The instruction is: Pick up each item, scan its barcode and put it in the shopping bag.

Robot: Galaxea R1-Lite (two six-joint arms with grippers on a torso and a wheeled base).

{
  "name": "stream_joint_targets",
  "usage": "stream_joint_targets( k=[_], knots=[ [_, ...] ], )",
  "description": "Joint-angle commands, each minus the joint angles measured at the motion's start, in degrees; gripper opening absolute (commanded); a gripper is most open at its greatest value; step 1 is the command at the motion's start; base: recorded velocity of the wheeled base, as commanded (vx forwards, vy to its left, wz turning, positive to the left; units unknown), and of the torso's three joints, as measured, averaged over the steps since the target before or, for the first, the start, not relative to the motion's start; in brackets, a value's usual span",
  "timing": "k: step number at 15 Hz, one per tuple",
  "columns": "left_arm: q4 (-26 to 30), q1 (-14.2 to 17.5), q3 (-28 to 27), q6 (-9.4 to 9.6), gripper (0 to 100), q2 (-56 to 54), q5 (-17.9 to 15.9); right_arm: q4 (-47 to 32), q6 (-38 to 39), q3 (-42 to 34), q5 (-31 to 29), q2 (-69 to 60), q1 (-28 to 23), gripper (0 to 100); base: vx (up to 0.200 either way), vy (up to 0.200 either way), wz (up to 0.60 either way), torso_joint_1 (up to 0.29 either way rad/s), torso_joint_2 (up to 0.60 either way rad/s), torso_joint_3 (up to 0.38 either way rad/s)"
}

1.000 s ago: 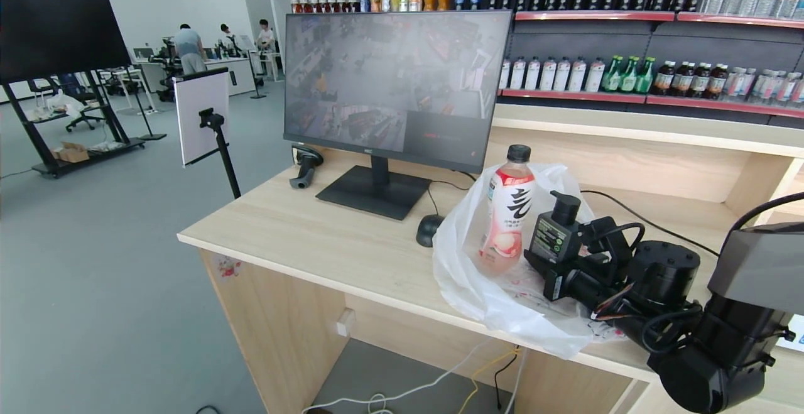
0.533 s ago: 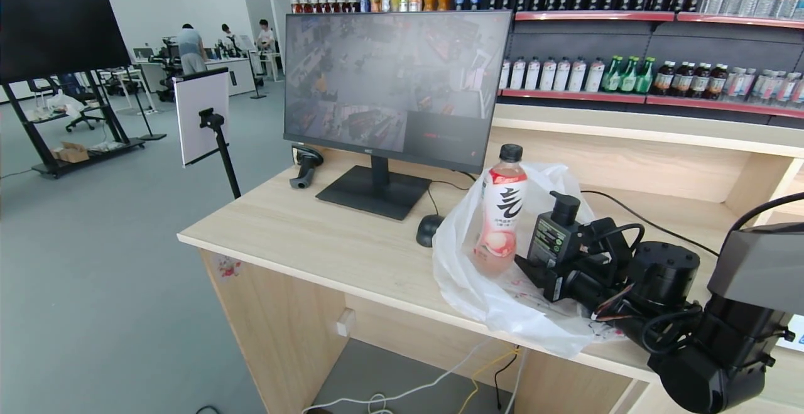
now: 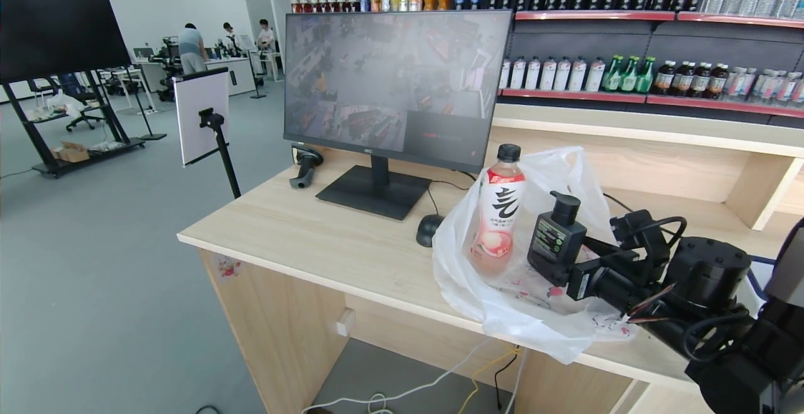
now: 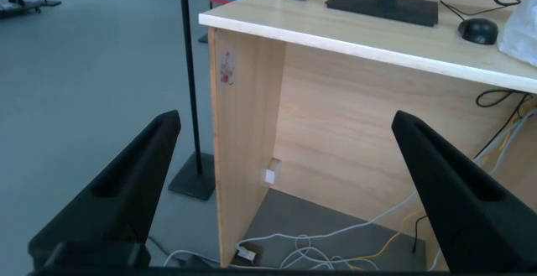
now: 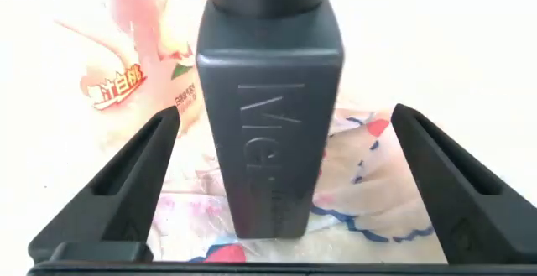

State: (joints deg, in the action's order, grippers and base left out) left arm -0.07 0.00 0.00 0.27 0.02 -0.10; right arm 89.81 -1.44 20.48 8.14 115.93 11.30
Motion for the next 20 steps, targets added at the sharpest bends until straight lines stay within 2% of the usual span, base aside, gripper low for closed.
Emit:
stream_joint_targets(
  k=[1, 6, 11, 12, 20],
  knots=[
    [-0.01, 0.00, 0.00, 0.00, 100, -0.02, 0.01, 0.19, -0.06, -2.29, 0.03, -5.37, -0.31, 100, 0.000, 0.000, 0.00, 0.000, 0.00, 0.000],
    [-0.01, 0.00, 0.00, -0.09, 100, -0.02, 0.01, 0.19, -0.06, -6.68, 0.03, -13.10, -0.49, 100, 0.000, 0.000, 0.00, 0.000, 0.00, 0.000],
    [-0.01, 0.00, 0.00, -0.09, 100, -0.02, 0.01, 0.19, -0.06, -8.35, 0.03, -15.83, -0.40, 100, -0.200, 0.000, 0.00, 0.001, 0.00, 0.003],
    [-0.01, 0.00, 0.00, -0.09, 100, -0.02, 0.01, 0.19, -0.06, -8.97, 0.03, -15.91, -0.40, 100, 0.000, 0.000, 0.00, 0.000, 0.00, 0.000],
    [-0.01, 0.00, 0.00, -0.09, 100, -0.02, 0.01, 0.19, -0.06, -9.67, 0.03, -15.91, -1.02, 100, 0.000, 0.000, -0.60, 0.003, 0.00, 0.003]
  ],
)
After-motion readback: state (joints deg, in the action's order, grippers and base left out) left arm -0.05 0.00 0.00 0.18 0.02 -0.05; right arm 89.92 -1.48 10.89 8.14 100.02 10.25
